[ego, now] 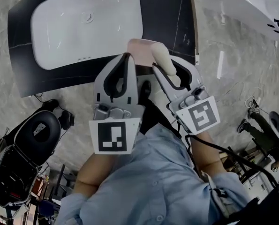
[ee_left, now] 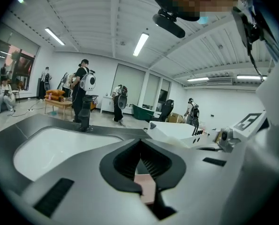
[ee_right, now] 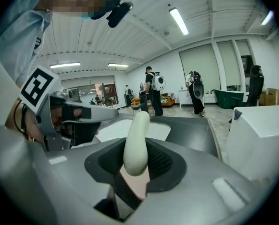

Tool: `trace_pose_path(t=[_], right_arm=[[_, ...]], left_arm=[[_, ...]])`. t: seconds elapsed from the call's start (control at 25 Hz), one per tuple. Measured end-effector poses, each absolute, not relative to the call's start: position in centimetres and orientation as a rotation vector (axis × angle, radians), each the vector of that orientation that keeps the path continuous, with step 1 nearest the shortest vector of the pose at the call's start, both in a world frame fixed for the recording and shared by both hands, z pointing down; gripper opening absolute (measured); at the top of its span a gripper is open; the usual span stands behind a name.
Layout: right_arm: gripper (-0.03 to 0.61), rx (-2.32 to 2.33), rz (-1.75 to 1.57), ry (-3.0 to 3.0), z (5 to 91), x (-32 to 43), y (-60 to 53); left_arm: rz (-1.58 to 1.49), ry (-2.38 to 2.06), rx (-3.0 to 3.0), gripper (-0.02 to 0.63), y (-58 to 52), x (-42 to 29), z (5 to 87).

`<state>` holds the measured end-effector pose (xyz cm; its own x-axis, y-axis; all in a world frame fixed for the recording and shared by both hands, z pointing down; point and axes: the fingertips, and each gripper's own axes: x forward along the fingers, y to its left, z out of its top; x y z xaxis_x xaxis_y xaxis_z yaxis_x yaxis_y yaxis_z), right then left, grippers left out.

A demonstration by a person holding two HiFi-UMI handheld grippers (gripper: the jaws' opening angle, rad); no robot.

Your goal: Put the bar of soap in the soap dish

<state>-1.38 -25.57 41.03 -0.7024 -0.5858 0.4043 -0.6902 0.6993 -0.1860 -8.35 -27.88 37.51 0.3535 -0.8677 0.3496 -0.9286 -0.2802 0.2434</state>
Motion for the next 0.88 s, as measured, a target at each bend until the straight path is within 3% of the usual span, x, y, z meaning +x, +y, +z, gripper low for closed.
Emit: trace_pose_path(t=[0.88], right_arm=[[0.117, 0.793, 0.293, -2.35, 51.4, -1.3, -26.1]], left_arm=[[0.208, -1.531, 2.115, 0.008, -30.6, -9.1, 42.1]])
